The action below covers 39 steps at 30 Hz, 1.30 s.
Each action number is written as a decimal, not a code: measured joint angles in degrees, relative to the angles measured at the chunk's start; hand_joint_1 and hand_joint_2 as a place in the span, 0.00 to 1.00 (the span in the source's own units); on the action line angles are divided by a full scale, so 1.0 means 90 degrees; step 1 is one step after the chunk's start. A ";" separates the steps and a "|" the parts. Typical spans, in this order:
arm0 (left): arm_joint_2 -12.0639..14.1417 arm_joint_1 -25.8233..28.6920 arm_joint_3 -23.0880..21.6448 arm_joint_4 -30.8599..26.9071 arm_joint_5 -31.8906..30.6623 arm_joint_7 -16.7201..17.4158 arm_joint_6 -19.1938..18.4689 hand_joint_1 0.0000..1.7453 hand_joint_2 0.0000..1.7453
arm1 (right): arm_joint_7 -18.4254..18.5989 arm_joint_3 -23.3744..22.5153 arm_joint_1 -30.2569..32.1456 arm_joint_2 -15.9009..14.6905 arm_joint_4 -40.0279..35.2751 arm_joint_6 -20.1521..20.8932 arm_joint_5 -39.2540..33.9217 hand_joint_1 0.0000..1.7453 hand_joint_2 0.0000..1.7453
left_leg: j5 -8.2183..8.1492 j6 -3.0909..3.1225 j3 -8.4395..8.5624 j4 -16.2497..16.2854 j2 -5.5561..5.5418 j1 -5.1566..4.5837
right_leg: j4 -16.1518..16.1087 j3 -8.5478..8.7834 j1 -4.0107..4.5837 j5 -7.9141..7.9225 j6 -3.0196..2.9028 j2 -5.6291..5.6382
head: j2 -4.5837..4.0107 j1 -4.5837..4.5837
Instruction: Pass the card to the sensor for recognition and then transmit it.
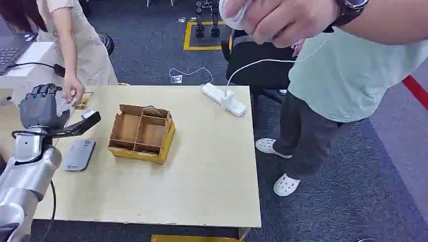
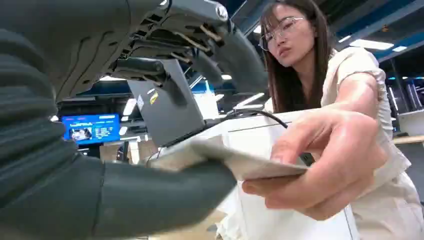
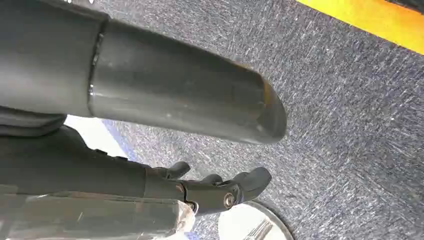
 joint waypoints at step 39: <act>0.0408 0.0727 -0.0041 -0.0078 0.0029 -0.0206 -0.0075 1.00 1.00 | -0.0002 0.0000 0.0004 -0.0015 0.0000 -0.0007 -0.0029 0.00 0.00 | -0.0001 0.0000 -0.0009 -0.0001 0.0000 0.0000 | 0.0001 -0.0007 0.0000 -0.0003 0.0002 0.0002 | 0.0000 -0.0002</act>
